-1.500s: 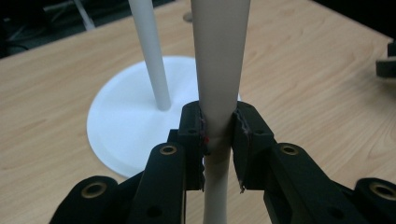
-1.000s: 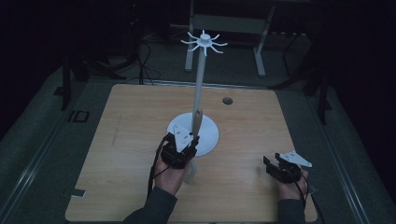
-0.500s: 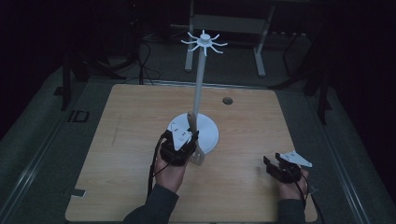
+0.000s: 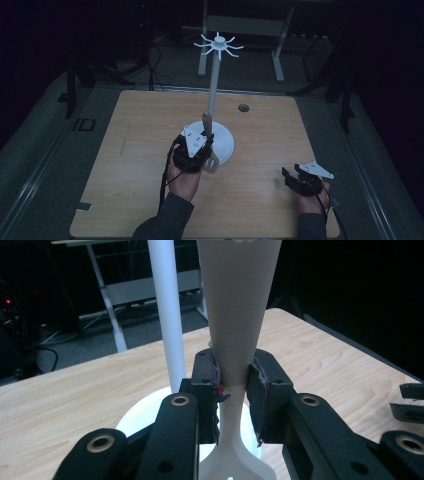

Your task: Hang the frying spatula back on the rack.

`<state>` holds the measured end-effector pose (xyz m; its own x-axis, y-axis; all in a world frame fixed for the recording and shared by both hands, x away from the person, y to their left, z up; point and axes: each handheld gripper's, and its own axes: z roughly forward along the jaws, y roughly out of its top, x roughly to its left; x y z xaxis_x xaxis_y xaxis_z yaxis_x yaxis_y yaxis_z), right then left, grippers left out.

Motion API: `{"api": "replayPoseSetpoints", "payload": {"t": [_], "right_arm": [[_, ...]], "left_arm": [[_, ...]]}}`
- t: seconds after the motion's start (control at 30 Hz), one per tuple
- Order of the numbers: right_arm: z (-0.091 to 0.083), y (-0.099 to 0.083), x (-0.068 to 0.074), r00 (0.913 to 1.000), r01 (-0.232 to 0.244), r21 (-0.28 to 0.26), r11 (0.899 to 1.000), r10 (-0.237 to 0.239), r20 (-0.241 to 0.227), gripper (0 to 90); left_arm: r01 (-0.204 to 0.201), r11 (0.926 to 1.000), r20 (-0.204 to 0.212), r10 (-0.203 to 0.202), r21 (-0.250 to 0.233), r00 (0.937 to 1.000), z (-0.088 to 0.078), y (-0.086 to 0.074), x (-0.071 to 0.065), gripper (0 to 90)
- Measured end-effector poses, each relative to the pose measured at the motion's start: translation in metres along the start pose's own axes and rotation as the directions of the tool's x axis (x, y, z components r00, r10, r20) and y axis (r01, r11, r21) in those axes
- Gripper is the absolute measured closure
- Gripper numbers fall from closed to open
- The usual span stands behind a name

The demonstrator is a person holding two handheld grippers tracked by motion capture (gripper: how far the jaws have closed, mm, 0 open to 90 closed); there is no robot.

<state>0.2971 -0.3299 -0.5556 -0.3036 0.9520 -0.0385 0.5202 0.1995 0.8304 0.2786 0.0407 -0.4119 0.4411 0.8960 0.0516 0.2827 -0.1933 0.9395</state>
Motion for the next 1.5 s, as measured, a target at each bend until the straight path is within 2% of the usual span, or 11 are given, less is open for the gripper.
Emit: {"api": "replayPoseSetpoints", "payload": {"t": [0.2,0.8,1.5], "right_arm": [[0.0,0.0,0.0,1.0,-0.001,0.001,1.0,0.001,0.0,44.9],[0.0,0.0,-0.001,1.0,-0.002,-0.001,1.0,0.002,0.001,44.9],[0.001,0.0,0.002,0.9999,0.013,0.005,1.0,-0.013,-0.002,44.9]], "left_arm": [[-0.022,0.9998,-0.016,0.021,-0.006,0.9996,0.003,0.008,0.0,75.0],[-0.031,0.9966,-0.06,0.027,-0.076,0.9979,0.003,0.035,-0.003,74.9],[-0.027,0.9955,-0.11,0.017,-0.091,0.9937,0.008,0.058,-0.002,74.7]]}}
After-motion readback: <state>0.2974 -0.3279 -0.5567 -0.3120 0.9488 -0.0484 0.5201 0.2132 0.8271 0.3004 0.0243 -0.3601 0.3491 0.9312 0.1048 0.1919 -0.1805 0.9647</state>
